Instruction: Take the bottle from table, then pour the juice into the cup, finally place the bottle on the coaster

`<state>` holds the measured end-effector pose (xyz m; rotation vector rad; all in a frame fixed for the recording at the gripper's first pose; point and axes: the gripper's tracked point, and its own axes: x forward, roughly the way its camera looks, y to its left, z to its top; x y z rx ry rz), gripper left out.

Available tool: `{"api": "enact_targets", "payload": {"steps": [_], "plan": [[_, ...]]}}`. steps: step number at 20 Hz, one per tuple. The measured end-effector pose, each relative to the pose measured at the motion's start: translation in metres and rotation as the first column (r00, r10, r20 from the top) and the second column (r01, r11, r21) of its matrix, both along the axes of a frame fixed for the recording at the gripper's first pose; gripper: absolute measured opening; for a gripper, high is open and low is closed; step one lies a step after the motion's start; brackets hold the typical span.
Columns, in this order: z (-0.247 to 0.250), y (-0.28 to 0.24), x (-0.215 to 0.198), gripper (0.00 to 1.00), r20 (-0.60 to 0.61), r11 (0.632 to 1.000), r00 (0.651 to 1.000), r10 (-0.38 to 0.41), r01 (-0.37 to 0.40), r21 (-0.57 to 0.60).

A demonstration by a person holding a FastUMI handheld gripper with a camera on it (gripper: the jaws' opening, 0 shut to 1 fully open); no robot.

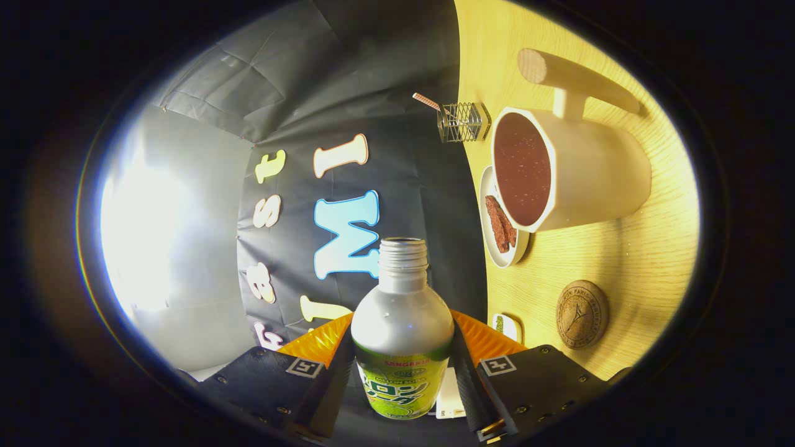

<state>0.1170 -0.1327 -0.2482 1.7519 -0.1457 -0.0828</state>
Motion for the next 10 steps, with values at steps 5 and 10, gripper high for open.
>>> {"api": "enact_targets", "payload": {"steps": [5, 10], "plan": [[0.0033, -0.0020, 0.0033, 0.77, 0.032, 0.998, 0.999, -0.012, 0.010, 0.065], [0.0035, -0.0014, 0.0013, 0.76, 0.038, 0.996, 0.999, -0.021, 0.018, 0.084]]}}
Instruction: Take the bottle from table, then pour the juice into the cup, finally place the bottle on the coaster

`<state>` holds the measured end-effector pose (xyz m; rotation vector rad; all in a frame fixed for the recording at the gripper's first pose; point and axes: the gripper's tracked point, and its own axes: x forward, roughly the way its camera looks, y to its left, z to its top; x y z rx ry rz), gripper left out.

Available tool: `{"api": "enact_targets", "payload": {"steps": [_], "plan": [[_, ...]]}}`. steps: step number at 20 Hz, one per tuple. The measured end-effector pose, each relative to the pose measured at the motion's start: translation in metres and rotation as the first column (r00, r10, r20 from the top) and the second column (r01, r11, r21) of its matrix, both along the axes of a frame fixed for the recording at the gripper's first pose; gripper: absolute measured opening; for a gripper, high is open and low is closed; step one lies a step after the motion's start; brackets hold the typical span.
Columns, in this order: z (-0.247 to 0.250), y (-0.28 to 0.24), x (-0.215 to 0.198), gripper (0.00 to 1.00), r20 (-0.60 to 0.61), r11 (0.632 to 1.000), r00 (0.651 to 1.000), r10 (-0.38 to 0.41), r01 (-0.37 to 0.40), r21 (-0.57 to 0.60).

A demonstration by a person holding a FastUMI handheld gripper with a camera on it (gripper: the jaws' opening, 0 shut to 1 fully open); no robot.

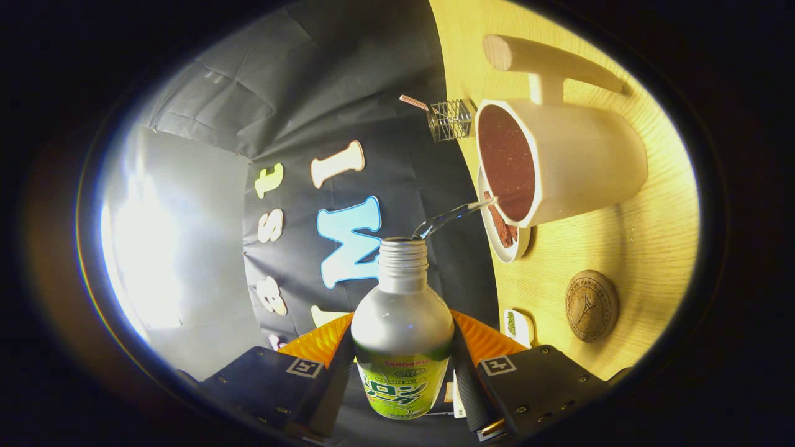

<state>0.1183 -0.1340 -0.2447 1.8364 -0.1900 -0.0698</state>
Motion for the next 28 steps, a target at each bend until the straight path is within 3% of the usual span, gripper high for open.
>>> {"api": "enact_targets", "payload": {"steps": [28], "plan": [[0.014, -0.007, 0.002, 0.77, 0.061, 0.991, 0.996, -0.058, 0.050, 0.125]]}}
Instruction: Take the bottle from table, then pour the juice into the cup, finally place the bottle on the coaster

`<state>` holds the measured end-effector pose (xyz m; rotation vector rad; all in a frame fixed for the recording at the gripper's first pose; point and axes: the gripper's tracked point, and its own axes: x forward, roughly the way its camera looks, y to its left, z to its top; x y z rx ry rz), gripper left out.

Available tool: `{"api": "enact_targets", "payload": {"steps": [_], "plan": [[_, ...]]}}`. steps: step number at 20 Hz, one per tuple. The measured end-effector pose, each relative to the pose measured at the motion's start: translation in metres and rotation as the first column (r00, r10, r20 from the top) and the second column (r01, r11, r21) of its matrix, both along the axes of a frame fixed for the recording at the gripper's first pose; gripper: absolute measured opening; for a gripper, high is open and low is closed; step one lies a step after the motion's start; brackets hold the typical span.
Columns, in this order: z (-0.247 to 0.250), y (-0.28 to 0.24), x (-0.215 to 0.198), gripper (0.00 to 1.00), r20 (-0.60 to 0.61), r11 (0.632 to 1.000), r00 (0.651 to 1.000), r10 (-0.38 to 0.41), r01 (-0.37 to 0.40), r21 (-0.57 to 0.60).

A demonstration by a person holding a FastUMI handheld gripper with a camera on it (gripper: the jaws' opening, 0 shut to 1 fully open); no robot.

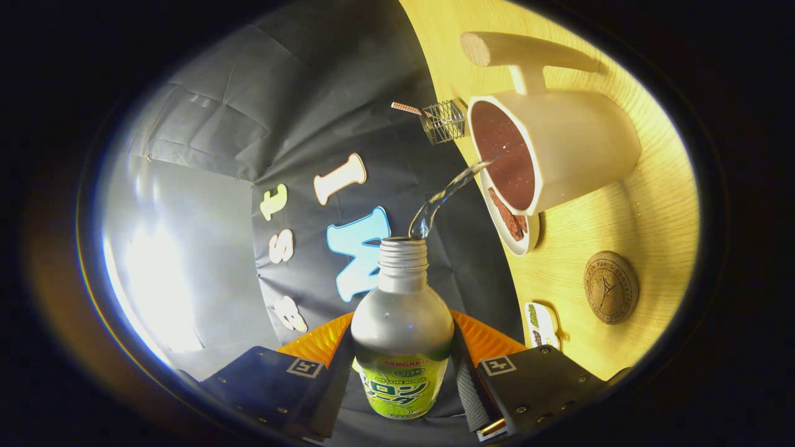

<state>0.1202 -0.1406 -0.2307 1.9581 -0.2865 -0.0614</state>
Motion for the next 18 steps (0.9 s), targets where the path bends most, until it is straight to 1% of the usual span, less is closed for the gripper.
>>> {"api": "enact_targets", "payload": {"steps": [5, 10, 16, 18], "plan": [[0.001, -0.001, 0.001, 0.77, 0.006, 0.999, 1.000, -0.009, 0.009, 0.034], [0.003, -0.007, 0.003, 0.76, 0.010, 0.999, 1.000, -0.013, 0.013, 0.043], [0.001, -0.021, 0.001, 0.77, 0.006, 0.991, 0.999, -0.054, 0.053, 0.120], [-0.001, -0.022, 0.001, 0.77, 0.000, 0.989, 0.998, -0.055, 0.055, 0.136]]}}
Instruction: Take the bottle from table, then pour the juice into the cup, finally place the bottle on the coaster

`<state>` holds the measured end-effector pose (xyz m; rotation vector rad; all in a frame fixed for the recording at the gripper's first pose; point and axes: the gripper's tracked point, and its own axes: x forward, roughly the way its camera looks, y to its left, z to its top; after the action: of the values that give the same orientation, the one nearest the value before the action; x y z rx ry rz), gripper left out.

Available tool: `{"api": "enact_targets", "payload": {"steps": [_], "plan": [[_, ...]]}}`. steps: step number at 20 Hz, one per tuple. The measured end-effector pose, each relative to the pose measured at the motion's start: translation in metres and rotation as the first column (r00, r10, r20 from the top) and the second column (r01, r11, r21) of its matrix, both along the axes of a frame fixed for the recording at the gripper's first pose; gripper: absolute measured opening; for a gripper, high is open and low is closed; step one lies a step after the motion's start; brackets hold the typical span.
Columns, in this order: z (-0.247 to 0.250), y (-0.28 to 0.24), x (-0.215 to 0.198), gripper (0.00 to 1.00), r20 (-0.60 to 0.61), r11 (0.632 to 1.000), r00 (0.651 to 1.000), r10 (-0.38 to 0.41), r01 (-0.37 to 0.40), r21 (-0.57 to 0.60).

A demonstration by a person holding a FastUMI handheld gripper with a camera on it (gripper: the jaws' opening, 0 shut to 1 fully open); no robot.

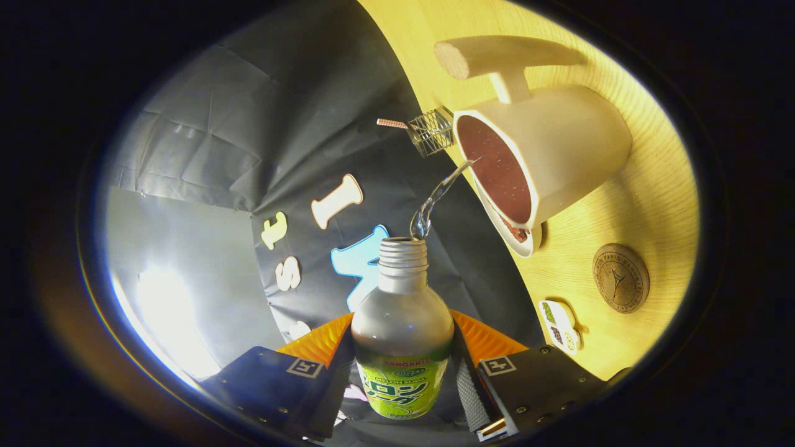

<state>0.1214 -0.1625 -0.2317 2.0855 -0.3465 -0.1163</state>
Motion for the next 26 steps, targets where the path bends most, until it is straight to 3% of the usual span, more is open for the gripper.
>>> {"api": "enact_targets", "payload": {"steps": [26], "plan": [[0.009, -0.018, 0.009, 0.76, 0.027, 0.990, 0.998, -0.065, 0.061, 0.128]]}}
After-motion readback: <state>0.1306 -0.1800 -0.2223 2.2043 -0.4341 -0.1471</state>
